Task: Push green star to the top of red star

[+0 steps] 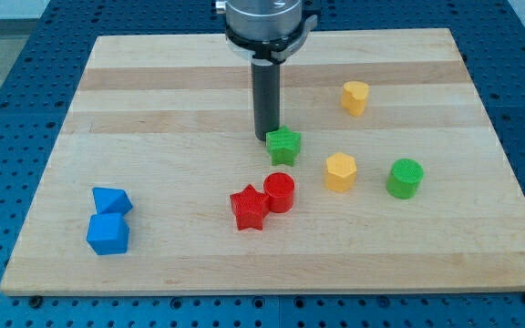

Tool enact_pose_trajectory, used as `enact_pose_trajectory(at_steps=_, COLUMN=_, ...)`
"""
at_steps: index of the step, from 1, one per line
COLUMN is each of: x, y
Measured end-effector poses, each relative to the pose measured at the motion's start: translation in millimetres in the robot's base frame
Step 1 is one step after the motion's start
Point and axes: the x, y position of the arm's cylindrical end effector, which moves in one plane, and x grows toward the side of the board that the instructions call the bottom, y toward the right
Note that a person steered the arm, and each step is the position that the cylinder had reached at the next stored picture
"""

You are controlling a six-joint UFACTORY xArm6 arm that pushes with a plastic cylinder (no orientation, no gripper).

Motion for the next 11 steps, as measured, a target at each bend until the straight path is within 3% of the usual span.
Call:
enact_pose_trajectory(at_steps=1, x=-28, y=32)
enact_pose_trajectory(at_steps=2, x=-22, y=75)
enact_pose_trajectory(at_steps=4, x=12, y=69)
enact_pose_trajectory(at_steps=6, x=12, y=55)
enact_pose_trajectory(at_steps=9, x=17, y=-40)
enact_pose_trajectory(at_steps=10, x=13, y=-48)
enact_pose_trajectory(at_steps=11, x=12, y=-3)
